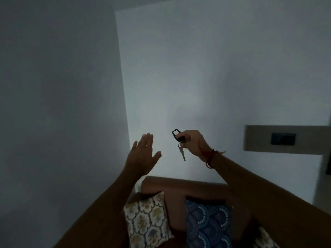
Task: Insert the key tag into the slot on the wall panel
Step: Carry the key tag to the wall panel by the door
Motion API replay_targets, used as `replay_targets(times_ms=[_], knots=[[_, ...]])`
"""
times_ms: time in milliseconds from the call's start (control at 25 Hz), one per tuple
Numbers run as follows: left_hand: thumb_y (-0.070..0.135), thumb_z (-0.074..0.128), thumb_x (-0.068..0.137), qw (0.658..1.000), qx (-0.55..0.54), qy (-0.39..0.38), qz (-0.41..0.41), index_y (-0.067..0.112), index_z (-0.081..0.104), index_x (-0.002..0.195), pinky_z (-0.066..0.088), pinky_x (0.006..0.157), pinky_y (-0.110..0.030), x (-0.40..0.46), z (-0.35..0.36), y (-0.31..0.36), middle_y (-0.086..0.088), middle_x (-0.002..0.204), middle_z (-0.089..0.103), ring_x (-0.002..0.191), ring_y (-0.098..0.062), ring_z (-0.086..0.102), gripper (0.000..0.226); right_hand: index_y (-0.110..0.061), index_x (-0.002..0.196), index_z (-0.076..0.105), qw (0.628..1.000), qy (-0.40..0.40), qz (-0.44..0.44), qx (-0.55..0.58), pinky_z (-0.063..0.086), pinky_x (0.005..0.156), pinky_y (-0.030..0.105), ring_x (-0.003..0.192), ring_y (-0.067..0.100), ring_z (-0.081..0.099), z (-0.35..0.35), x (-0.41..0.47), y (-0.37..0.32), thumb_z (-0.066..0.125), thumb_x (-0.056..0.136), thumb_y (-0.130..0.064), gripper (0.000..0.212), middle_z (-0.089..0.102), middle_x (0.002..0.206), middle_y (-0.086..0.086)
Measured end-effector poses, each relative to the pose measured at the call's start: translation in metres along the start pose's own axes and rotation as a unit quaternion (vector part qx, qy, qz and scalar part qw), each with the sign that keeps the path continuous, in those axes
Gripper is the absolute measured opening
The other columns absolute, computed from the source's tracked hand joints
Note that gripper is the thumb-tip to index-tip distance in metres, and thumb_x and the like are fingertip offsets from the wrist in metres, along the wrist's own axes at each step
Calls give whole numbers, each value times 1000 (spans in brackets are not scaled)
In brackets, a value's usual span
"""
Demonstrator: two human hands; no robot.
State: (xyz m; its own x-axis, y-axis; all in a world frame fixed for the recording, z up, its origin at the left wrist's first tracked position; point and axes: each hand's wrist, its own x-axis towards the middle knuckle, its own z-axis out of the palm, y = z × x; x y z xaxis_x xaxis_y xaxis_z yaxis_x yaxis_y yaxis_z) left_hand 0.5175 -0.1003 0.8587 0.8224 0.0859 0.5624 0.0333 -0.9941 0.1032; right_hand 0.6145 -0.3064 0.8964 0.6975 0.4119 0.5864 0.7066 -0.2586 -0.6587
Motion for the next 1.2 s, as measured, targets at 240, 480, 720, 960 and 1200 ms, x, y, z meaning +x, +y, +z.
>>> replay_targets(times_ms=[240, 480, 720, 960, 1200], knots=[[49, 38, 103, 998, -19, 18, 56, 8, 10, 161, 11, 129, -45, 64, 4, 131, -11, 171, 12, 159, -23, 6, 77, 12, 95, 73, 997, 51, -27, -60, 63, 69, 51, 74, 33, 69, -159, -7, 33, 65, 82, 11, 15, 73, 95, 30], [49, 38, 103, 993, -35, 26, 113, 6, 11, 161, 12, 128, -45, 116, 41, 270, -12, 170, 13, 159, -24, 8, 76, 7, 83, 76, 977, 94, -31, -188, 56, 71, 41, 68, 27, 67, -296, -30, 89, 67, 77, 6, 10, 77, 83, 24], [50, 36, 104, 985, -42, 14, 164, 6, 12, 161, 13, 128, -47, 161, 84, 371, -14, 170, 15, 158, -25, 10, 76, 3, 93, 75, 956, 128, 16, -265, 49, 69, 20, 83, 30, 71, -383, -37, 141, 69, 82, -2, 13, 77, 91, 21], [53, 32, 104, 980, -55, -1, 191, 7, 10, 161, 12, 128, -46, 223, 135, 429, -14, 170, 13, 159, -25, 8, 77, 2, 87, 75, 950, 145, 60, -270, 41, 57, 14, 73, 21, 62, -437, -23, 203, 75, 78, -3, 10, 75, 88, 21], [50, 36, 104, 975, -63, -5, 215, 7, 10, 161, 9, 130, -46, 296, 203, 471, -12, 171, 10, 159, -23, 6, 76, 6, 77, 74, 946, 157, 79, -274, 57, 75, 41, 79, 34, 68, -477, 12, 277, 81, 71, -2, 12, 72, 86, 23]])
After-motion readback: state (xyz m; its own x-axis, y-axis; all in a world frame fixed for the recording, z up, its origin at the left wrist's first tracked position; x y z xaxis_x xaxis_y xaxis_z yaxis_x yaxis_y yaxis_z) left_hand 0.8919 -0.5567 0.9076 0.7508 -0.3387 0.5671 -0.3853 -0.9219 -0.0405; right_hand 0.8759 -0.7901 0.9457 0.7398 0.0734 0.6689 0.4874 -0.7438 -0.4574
